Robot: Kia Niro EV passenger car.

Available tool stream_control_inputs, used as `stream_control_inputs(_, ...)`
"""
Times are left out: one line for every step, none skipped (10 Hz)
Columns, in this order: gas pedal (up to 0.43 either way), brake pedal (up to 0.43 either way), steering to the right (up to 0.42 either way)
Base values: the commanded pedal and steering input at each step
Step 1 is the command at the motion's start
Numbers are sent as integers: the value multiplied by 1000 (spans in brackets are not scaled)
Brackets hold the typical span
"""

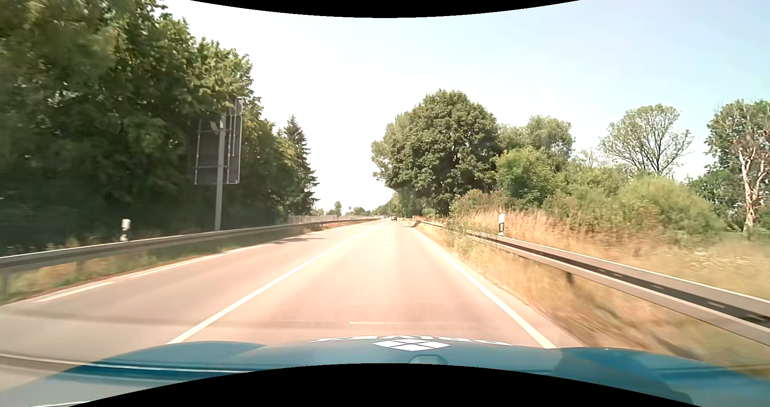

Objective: Follow the waypoints while adhering to traffic rules and regulations

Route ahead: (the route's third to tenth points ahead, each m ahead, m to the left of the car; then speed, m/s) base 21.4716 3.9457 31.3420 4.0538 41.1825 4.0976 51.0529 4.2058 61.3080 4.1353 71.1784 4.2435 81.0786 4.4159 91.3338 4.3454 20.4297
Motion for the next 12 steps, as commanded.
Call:
stream_control_inputs(169, 0, -1)
stream_control_inputs(169, 0, -1)
stream_control_inputs(157, 0, -1)
stream_control_inputs(157, 0, -1)
stream_control_inputs(157, 0, 0)
stream_control_inputs(157, 0, 0)
stream_control_inputs(157, 0, -1)
stream_control_inputs(157, 0, 0)
stream_control_inputs(157, 0, -1)
stream_control_inputs(157, 0, -1)
stream_control_inputs(157, 0, 0)
stream_control_inputs(157, 0, -1)
